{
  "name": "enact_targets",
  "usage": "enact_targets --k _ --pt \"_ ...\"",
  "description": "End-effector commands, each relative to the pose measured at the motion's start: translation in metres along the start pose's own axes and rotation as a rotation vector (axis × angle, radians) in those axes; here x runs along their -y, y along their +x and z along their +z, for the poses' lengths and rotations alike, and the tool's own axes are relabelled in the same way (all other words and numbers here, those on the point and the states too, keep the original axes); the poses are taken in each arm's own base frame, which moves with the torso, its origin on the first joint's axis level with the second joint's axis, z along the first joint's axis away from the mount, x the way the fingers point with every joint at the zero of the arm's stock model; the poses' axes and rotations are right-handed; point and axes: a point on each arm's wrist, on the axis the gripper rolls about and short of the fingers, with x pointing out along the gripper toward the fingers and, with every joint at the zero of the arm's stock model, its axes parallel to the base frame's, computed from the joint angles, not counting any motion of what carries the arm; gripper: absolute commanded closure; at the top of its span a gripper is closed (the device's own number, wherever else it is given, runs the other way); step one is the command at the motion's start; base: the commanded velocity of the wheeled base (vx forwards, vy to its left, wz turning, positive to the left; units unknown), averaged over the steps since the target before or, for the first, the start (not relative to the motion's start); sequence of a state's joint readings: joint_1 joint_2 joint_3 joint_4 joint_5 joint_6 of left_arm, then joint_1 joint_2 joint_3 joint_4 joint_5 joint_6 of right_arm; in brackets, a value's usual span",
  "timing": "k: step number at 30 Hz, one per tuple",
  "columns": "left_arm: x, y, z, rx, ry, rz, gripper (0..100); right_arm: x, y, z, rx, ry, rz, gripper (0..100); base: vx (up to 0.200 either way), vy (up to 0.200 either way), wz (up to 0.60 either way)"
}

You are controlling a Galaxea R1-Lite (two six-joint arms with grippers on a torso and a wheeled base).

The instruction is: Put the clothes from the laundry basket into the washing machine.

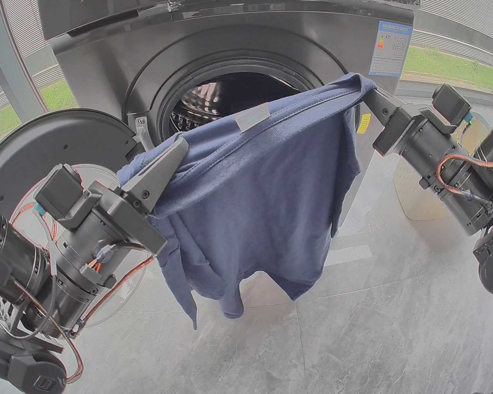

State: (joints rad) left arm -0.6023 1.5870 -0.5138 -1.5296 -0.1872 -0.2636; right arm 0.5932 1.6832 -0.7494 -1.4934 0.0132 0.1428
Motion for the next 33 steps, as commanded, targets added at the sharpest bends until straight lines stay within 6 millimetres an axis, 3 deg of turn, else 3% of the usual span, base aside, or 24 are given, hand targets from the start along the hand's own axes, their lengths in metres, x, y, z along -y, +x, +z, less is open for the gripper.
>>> enact_targets --k 1,9,10,15,18,20,33 --pt "0.001 0.001 -0.018 -0.064 -0.022 -0.005 100 -0.009 -0.002 -0.001 -0.006 0.016 0.026 100 0.0 0.0 0.0" --pt "-0.018 0.017 -0.08 -0.228 -0.055 0.025 100 -0.018 -0.009 -0.011 -0.053 0.038 0.053 100 0.0 0.0 0.0" --pt "-0.02 0.02 -0.085 -0.239 -0.062 0.026 0 -0.019 -0.009 -0.011 -0.055 0.038 0.054 100 0.0 0.0 0.0" --pt "-0.031 0.033 -0.113 -0.277 -0.074 0.047 0 -0.022 -0.01 -0.013 -0.06 0.047 0.066 100 0.0 0.0 0.0" --pt "-0.033 0.033 -0.119 -0.292 -0.075 0.051 0 -0.023 -0.01 -0.013 -0.058 0.048 0.067 100 0.0 0.0 0.0" --pt "-0.038 0.031 -0.138 -0.344 -0.079 0.067 0 -0.025 -0.01 -0.013 -0.059 0.052 0.074 100 0.0 0.0 0.0" --pt "-0.048 0.025 -0.172 -0.438 -0.083 0.094 0 -0.025 -0.008 -0.015 -0.059 0.051 0.069 100 0.0 0.0 0.0"
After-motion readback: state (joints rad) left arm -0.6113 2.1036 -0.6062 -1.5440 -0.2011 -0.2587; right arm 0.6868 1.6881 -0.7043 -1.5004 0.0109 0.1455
